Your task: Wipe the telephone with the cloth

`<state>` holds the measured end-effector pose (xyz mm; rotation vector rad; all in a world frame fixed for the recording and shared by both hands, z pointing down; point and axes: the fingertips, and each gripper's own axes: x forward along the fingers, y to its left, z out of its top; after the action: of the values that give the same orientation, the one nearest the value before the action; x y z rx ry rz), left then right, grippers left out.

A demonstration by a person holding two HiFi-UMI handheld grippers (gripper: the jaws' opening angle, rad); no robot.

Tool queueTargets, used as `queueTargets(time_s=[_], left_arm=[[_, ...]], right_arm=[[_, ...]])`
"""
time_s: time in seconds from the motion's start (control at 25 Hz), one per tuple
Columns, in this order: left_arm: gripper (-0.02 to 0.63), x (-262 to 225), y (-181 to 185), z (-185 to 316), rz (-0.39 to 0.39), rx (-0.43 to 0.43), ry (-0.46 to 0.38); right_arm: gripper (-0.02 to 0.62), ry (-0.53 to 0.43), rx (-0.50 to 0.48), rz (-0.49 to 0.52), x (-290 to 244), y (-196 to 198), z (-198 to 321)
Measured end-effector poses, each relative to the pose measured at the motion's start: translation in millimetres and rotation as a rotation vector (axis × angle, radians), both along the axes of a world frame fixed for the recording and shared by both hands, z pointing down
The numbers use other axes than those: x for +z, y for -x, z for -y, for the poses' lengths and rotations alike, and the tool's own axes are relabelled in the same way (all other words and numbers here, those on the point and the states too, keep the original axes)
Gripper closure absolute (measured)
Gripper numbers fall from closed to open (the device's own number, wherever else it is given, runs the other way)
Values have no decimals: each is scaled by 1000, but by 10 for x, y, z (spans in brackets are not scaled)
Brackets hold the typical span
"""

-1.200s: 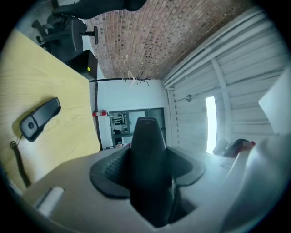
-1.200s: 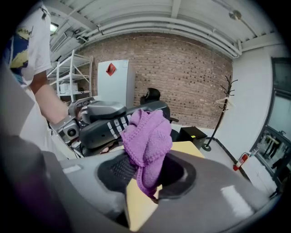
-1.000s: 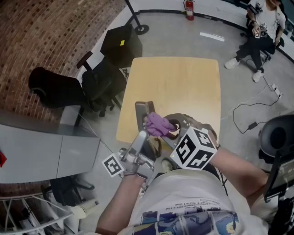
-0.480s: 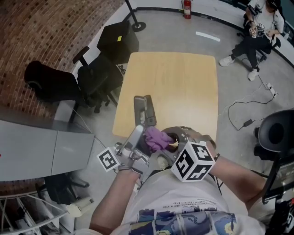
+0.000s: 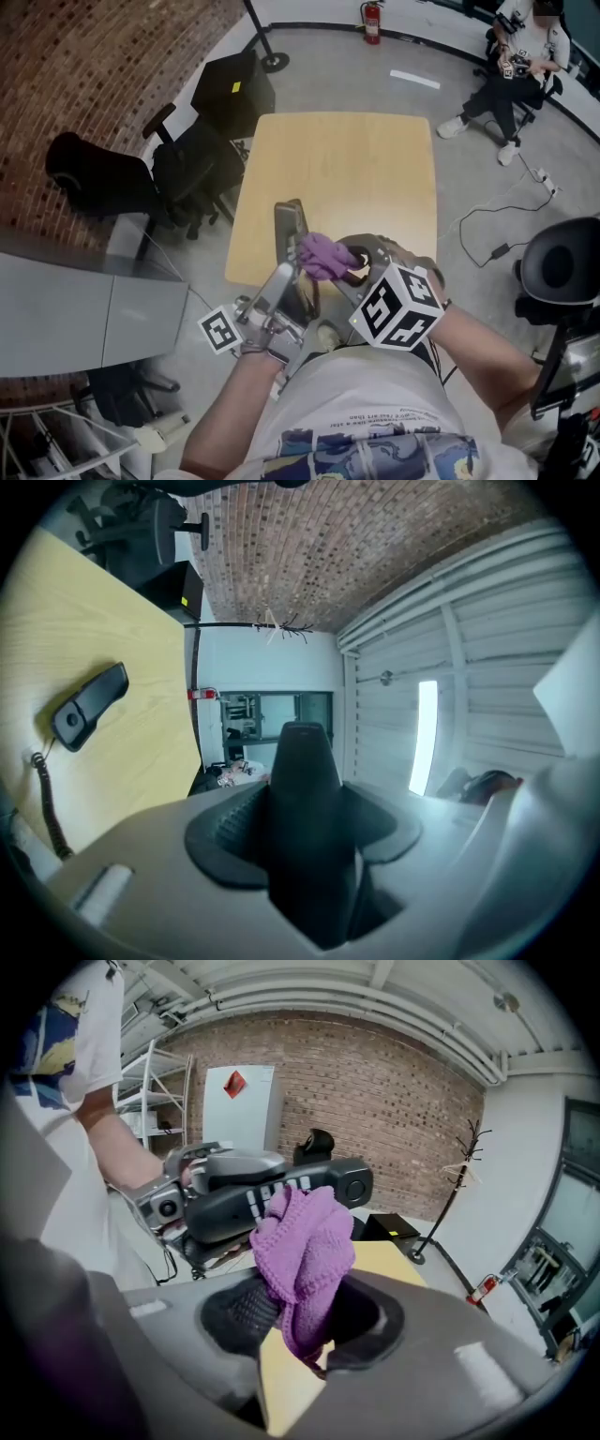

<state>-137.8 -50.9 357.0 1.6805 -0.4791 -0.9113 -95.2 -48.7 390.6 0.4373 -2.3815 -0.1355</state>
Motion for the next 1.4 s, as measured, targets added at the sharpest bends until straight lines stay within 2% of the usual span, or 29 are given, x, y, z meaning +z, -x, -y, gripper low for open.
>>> queueTargets(time_s=[0.16,0.56,1.08,1.4], left_arm=[[351,-26,-44,16,-5,2,2],[351,-2,-40,139,1,-64,23],[351,-24,-13,322,-17,-120,17],[351,45,-75,385,-5,-118,25]], right_arm=[[472,-39,22,-24,-54,24,192],[472,-63,-74,-64,23,53,5],[472,-2,-194,-105,252,-199,-445],[473,-83,-166,-12,-259,-164,-297]])
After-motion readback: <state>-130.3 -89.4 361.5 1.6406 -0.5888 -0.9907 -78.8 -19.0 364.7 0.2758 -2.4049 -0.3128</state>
